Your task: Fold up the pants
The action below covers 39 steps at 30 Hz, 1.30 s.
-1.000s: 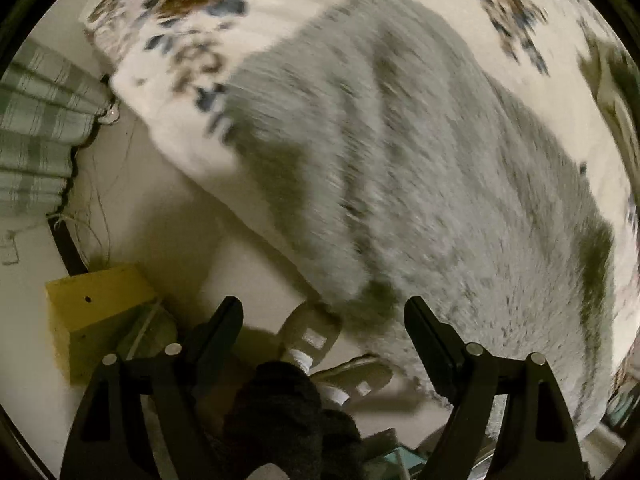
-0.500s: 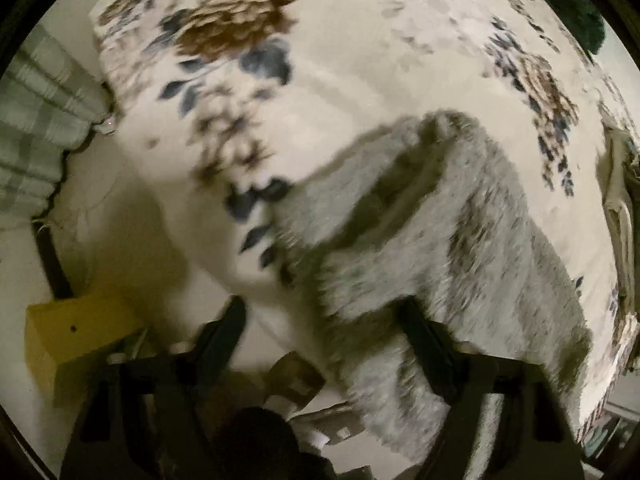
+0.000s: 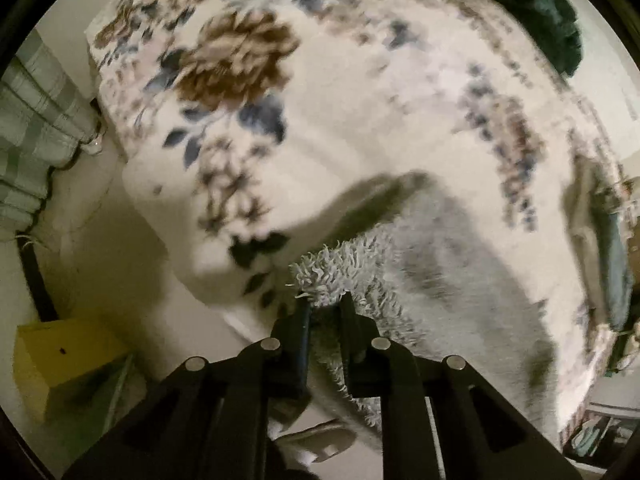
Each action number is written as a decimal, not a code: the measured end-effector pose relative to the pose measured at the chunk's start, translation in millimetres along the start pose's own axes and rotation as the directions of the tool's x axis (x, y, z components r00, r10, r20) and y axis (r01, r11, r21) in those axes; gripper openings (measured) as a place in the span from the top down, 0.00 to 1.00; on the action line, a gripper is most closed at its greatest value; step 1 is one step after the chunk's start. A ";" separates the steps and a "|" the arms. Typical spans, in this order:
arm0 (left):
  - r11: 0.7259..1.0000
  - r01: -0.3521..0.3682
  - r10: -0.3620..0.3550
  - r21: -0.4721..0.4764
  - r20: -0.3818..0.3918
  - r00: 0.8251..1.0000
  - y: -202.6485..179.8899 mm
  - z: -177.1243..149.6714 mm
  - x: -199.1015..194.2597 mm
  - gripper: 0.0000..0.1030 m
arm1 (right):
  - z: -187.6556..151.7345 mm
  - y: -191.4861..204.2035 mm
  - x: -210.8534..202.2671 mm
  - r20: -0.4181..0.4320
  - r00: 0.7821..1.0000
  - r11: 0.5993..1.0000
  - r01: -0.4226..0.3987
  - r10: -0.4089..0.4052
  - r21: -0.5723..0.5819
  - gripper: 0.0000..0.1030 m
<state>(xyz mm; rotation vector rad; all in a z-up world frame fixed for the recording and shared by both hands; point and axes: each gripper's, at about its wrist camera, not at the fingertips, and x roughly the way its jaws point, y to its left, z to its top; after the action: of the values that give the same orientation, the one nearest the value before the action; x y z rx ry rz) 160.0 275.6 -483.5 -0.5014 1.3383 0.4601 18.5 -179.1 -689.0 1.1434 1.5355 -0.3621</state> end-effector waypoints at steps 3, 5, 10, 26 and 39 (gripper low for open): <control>1.000 -0.023 0.023 0.004 -0.091 0.996 7.0 -2.4 26.0 0.86 | -4.1 -7.8 13.0 -0.032 0.999 0.999 0.040 -0.040 -0.020 0.98; 1.000 -0.018 0.017 -0.010 -0.112 0.994 9.0 -6.6 24.5 0.84 | -2.8 -13.9 19.4 -0.073 0.996 0.998 0.051 -0.053 -0.024 0.98; 0.995 -0.081 0.085 0.053 -0.078 0.993 -9.9 -18.5 -15.3 0.49 | 11.7 -12.2 -14.1 -0.051 0.995 0.991 0.086 -0.092 -0.099 0.71; 0.851 -0.167 0.177 0.498 0.029 0.984 -168.4 -57.8 30.5 0.15 | 130.1 180.0 33.7 -0.055 0.992 0.863 0.074 -0.117 -0.500 0.55; 0.875 -0.091 0.145 0.476 -0.078 0.986 -154.0 -84.3 5.4 0.15 | 139.2 82.4 -54.5 0.002 0.987 0.917 -0.147 0.159 -0.372 0.26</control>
<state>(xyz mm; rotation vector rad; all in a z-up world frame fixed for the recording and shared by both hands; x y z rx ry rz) 183.8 101.7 -489.9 -0.0377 1.5345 0.1913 160.6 -268.4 -657.3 0.9440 1.4012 0.0195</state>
